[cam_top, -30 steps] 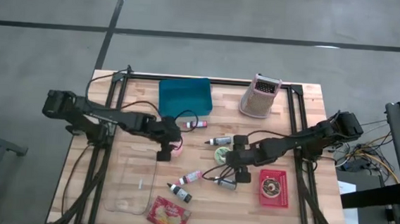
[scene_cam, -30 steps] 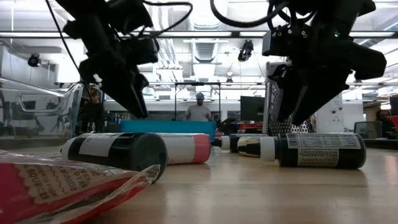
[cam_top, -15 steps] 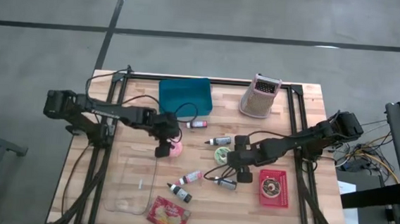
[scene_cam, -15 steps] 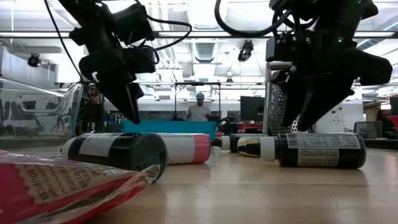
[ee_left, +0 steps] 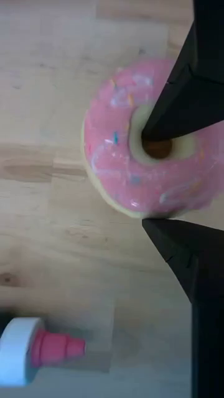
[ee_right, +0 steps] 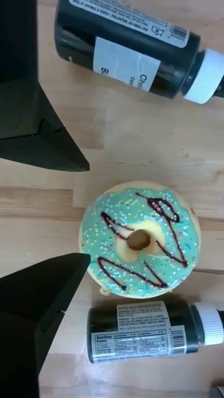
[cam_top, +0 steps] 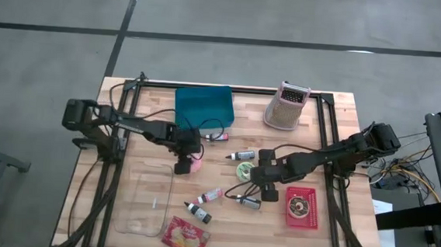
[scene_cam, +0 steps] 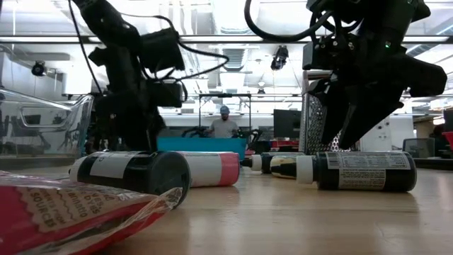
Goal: Pick & Place Food Item
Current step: Put the pink donut into the red basket
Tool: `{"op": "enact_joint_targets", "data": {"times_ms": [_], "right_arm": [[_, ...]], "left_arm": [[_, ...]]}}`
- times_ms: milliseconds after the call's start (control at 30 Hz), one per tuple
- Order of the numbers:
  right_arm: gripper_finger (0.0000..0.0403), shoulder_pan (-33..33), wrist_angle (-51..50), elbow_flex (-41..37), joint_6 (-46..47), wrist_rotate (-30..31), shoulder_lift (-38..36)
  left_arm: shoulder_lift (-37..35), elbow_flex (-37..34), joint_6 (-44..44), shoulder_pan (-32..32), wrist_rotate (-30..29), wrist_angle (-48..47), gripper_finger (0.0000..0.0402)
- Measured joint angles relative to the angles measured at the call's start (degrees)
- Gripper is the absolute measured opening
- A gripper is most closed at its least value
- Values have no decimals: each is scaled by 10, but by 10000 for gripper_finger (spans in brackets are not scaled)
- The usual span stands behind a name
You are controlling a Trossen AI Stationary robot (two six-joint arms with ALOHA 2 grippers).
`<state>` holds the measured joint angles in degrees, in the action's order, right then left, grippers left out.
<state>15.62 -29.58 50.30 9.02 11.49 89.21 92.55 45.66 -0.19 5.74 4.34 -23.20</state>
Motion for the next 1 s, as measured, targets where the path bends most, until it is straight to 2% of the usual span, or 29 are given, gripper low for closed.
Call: {"op": "enact_joint_targets", "data": {"times_ms": [200, 467, 633, 833, 1000], "right_arm": [[224, 0, 1, 0, 0, 0, 0], [224, 0, 3, 0, 2, 0, 0], [224, 0, 6, 0, 6, 1, 0], [224, 0, 11, 0, 6, 1, 0], [224, 0, 16, 0, 7, 2, 0]], "left_arm": [[31, 15, 18, 0, 2, 0, 218], [29, 25, 42, -2, -6, 3, 201], [28, 27, 55, -2, -9, 5, 144], [28, 27, 60, -2, -9, 7, 24], [27, 27, 58, -3, -12, 11, 12]]}}
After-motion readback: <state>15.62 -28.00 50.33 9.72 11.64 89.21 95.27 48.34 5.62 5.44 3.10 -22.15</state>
